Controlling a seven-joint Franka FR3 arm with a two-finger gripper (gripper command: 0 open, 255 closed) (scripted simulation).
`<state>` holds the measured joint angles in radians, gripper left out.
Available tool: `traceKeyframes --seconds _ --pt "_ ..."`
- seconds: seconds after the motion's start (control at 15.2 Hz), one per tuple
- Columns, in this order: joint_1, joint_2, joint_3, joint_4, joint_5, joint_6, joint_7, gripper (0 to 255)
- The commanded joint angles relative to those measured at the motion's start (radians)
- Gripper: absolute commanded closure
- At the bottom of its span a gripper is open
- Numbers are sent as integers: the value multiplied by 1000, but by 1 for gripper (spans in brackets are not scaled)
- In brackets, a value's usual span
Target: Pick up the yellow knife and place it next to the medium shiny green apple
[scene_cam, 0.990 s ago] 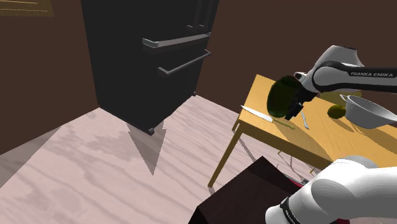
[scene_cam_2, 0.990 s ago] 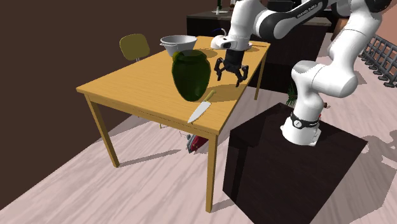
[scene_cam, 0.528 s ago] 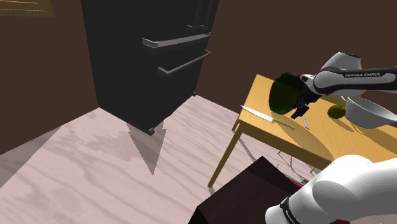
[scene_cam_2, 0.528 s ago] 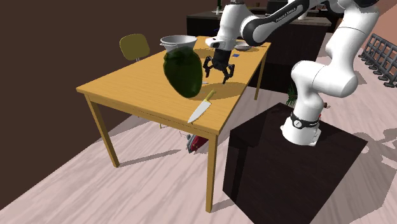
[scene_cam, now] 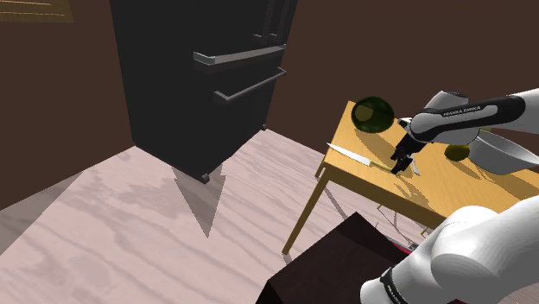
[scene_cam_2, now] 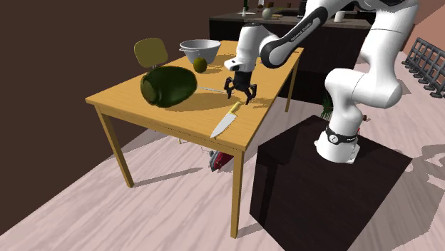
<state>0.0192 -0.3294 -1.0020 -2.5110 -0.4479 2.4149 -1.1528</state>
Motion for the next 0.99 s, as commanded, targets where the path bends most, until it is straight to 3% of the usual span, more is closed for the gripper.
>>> traceKeyframes --seconds 0.0,0.59,0.66,0.92 --pt "30 48 -37 -2 27 42 -20 0" --pt "36 58 -45 -4 34 53 -26 0" --pt "36 58 -45 -4 34 53 -26 255" --pt "36 58 -45 -4 34 53 -26 255"
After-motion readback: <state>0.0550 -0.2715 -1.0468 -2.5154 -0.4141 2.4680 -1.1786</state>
